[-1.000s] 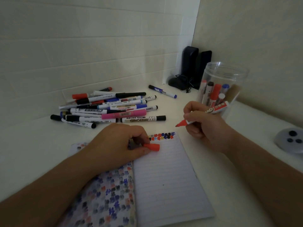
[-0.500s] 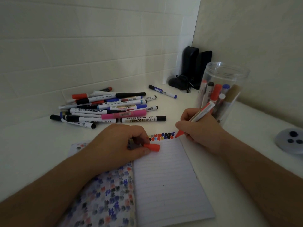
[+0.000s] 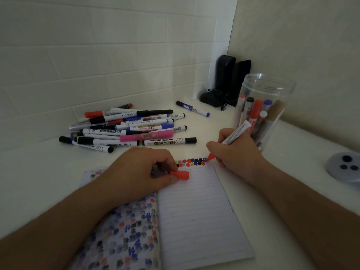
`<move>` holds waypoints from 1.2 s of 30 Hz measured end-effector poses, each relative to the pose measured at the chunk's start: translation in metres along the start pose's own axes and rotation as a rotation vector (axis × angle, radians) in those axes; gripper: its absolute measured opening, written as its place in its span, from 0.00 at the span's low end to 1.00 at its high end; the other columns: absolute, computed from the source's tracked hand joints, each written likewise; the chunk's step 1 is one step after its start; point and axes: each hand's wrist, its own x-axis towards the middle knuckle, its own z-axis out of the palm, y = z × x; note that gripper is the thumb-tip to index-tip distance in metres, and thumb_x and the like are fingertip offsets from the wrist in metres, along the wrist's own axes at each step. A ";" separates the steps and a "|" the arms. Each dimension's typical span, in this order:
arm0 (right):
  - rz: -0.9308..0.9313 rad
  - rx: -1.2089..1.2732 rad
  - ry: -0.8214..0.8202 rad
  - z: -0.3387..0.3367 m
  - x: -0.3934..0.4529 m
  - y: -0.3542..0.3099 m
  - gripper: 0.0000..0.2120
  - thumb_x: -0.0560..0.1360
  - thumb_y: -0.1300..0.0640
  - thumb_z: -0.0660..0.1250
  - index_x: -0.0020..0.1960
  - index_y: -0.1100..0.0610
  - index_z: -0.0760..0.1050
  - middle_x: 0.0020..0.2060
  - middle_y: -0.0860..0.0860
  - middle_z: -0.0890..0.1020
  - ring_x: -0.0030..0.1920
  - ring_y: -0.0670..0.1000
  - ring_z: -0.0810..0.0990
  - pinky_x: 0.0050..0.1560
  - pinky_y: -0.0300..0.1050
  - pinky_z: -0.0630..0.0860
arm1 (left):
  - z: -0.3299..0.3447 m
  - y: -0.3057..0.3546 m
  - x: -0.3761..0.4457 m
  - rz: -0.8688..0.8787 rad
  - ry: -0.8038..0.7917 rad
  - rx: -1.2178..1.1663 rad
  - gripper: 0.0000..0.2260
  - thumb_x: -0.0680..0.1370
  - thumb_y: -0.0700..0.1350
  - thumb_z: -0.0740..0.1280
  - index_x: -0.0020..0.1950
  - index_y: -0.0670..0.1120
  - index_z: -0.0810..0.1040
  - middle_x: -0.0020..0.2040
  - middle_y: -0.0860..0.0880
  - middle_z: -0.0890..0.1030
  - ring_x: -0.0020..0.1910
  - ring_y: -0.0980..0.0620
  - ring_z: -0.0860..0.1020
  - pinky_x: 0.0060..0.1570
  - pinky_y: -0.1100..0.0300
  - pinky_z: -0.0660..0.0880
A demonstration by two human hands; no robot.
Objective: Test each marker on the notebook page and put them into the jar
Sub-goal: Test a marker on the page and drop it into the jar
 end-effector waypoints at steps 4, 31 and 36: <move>-0.033 -0.114 -0.003 0.002 0.002 -0.001 0.15 0.74 0.55 0.73 0.35 0.55 0.69 0.30 0.56 0.77 0.28 0.50 0.76 0.30 0.42 0.75 | 0.000 -0.001 0.000 0.004 0.001 -0.002 0.10 0.73 0.62 0.71 0.52 0.62 0.81 0.45 0.66 0.81 0.48 0.68 0.78 0.48 0.66 0.79; -0.018 -0.129 -0.005 0.001 0.003 0.000 0.15 0.73 0.59 0.73 0.34 0.54 0.68 0.29 0.52 0.74 0.33 0.52 0.76 0.36 0.47 0.76 | 0.001 -0.001 0.000 0.001 0.009 -0.022 0.09 0.73 0.60 0.73 0.52 0.61 0.82 0.45 0.66 0.82 0.49 0.67 0.79 0.47 0.65 0.79; 0.033 0.039 0.005 0.000 0.002 0.002 0.14 0.74 0.60 0.73 0.36 0.58 0.70 0.25 0.51 0.76 0.25 0.49 0.76 0.30 0.42 0.76 | 0.001 -0.001 0.000 0.005 0.008 -0.015 0.10 0.73 0.62 0.71 0.52 0.61 0.81 0.45 0.66 0.82 0.49 0.68 0.78 0.48 0.67 0.78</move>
